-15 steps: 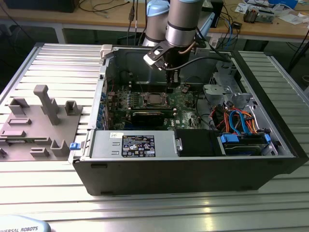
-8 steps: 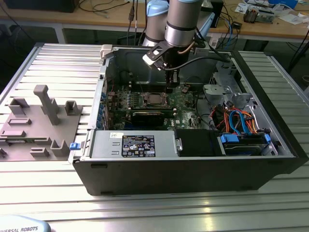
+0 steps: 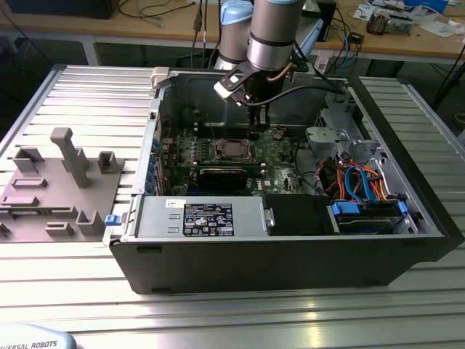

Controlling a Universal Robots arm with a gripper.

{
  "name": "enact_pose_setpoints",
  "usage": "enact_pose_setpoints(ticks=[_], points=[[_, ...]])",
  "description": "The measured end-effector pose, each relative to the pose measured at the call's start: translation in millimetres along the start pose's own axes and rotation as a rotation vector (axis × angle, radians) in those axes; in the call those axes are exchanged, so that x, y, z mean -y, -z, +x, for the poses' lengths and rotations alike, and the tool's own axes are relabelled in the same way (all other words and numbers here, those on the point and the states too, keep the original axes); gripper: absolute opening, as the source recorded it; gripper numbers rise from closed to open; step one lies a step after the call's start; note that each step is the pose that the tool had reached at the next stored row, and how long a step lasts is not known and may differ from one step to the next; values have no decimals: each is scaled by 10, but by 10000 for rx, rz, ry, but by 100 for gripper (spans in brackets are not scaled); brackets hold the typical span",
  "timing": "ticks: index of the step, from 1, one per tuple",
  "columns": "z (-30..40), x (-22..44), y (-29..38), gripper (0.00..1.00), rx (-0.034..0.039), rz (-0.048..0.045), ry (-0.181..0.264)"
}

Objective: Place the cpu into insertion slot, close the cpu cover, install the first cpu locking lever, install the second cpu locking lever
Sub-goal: 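Close the cpu cover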

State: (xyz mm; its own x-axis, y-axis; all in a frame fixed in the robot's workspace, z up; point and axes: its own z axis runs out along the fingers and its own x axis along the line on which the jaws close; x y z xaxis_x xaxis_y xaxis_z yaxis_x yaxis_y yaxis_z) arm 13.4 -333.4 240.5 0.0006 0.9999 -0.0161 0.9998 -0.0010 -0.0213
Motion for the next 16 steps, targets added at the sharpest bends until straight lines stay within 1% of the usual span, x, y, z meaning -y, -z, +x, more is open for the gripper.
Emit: enact_pose_setpoints(ticks=[16], points=[[0, 31, -5, 11, 0, 0, 0]])
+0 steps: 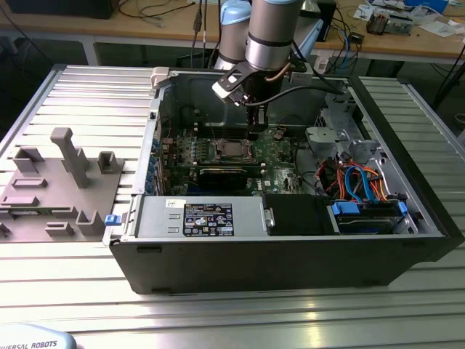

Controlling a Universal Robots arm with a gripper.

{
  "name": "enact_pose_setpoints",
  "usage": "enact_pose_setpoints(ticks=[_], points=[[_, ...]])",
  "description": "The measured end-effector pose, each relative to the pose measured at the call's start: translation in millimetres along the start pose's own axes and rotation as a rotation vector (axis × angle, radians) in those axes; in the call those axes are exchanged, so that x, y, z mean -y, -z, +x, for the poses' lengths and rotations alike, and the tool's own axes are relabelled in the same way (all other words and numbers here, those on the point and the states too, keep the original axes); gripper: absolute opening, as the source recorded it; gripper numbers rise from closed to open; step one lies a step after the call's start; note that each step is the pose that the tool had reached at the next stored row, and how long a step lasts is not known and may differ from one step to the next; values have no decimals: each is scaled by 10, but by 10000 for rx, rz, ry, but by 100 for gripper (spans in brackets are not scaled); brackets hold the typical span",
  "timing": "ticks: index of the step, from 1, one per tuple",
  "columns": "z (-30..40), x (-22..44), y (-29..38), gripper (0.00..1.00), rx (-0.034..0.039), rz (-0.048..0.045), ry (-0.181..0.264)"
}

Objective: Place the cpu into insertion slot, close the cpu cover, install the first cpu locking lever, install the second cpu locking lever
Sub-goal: 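Close the cpu cover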

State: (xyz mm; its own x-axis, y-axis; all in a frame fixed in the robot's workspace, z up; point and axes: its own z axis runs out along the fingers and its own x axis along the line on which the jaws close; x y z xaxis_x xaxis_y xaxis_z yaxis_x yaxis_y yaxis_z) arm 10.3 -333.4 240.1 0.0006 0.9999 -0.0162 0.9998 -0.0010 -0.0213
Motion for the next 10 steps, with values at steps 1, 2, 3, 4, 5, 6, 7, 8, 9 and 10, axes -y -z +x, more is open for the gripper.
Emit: enact_pose_setpoints(ticks=[1, 2, 3, 4, 5, 6, 7, 8, 9, 10], points=[[0, 1, 0, 11, 0, 0, 1], [0, 3, -1, 11, 0, 0, 1], [0, 6, -3, 11, 0, 0, 0], [0, 7, -3, 11, 0, 0, 1], [0, 11, -5, 11, 0, 0, 0], [0, 16, -6, 11, 0, 0, 0], [0, 18, -6, 11, 1, 0, 1], [0, 19, -7, 11, 0, 0, 0], [0, 21, -8, 11, 0, 0, 0], [0, 24, -9, 11, 0, 0, 0]])
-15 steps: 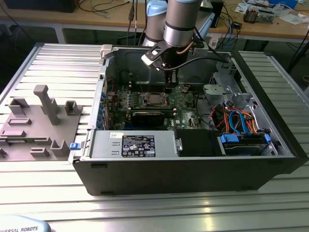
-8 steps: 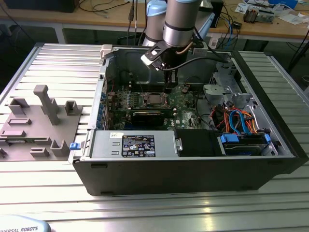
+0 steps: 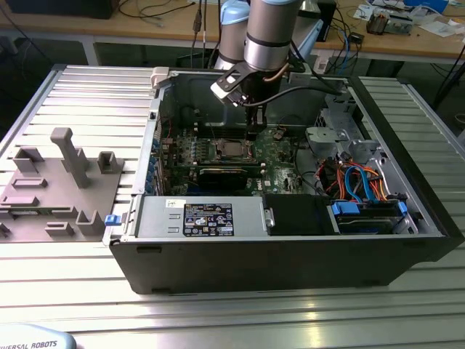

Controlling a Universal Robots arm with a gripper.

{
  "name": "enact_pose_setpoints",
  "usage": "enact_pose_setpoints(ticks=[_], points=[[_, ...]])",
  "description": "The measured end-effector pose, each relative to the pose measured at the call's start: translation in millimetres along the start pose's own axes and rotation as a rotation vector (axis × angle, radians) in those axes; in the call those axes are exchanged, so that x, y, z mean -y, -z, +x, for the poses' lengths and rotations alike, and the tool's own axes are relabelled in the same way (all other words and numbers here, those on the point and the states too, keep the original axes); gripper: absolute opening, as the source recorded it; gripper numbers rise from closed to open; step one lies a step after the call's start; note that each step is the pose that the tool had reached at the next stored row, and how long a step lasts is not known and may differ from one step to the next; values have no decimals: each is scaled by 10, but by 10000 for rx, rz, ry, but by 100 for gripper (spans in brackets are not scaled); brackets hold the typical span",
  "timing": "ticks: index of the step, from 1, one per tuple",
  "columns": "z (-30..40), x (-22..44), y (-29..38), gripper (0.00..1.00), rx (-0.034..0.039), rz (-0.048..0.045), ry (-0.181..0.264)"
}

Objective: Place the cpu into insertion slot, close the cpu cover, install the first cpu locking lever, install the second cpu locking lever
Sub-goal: 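Close the cpu cover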

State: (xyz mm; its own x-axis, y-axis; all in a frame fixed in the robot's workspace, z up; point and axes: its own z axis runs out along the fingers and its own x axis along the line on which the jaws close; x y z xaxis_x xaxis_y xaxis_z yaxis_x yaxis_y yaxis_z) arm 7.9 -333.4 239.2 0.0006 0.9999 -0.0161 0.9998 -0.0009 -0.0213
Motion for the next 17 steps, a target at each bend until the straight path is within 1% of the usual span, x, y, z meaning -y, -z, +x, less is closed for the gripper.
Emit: enact_pose_setpoints(ticks=[17], points=[[0, 31, -14, 11, 0, 0, 0]])
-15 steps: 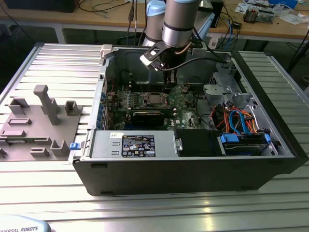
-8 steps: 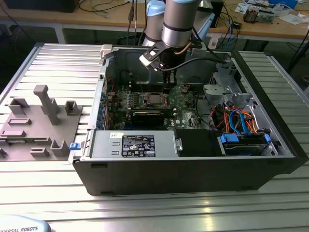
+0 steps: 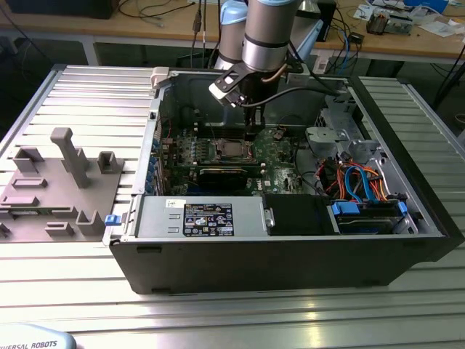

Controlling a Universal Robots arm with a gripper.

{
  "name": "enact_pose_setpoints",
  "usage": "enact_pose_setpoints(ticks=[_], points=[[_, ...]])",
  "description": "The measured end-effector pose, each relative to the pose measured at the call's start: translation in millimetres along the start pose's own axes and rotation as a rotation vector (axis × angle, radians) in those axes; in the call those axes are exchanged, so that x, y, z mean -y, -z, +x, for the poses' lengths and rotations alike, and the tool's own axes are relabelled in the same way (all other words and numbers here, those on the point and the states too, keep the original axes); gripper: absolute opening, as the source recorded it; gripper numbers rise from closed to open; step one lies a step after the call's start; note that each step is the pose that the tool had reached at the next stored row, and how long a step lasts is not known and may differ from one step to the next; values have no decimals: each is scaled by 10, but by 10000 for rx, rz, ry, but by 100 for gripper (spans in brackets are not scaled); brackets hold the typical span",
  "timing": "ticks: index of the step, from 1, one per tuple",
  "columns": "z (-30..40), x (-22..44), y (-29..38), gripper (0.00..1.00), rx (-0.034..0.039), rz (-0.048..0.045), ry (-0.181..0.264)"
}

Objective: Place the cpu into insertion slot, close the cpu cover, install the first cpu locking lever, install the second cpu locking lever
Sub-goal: 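Close the cpu cover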

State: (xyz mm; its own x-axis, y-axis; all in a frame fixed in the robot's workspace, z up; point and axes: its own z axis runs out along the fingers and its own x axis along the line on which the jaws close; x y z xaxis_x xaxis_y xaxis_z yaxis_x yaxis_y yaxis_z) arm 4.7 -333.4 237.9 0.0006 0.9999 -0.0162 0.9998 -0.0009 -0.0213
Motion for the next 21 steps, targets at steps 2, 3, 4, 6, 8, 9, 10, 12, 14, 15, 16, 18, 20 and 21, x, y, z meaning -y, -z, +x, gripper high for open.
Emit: enact_pose_setpoints(ticks=[2, 3, 4, 6, 8, 9, 10, 12, 14, 15, 16, 18, 20, 21], points=[[0, 3, -1, 11, 0, 0, 0], [0, 5, -3, 11, 0, 0, 0], [0, 6, -3, 11, 0, 0, -1], [0, 22, -18, 11, 0, 0, 0], [0, 24, -20, 11, 0, 0, -1], [0, 25, -21, 11, 0, 0, 0], [0, 27, -22, 11, 0, 0, 0], [0, 30, -25, 11, 0, 0, 0], [0, 33, -27, 11, 0, 0, 0], [0, 35, -28, 11, 0, 0, 0], [0, 36, -30, 11, 0, 0, 0], [0, 38, -31, 11, 0, 0, 0], [1, 40, -33, 11, 0, 0, 0], [1, 41, -35, 11, 0, 0, -1]])
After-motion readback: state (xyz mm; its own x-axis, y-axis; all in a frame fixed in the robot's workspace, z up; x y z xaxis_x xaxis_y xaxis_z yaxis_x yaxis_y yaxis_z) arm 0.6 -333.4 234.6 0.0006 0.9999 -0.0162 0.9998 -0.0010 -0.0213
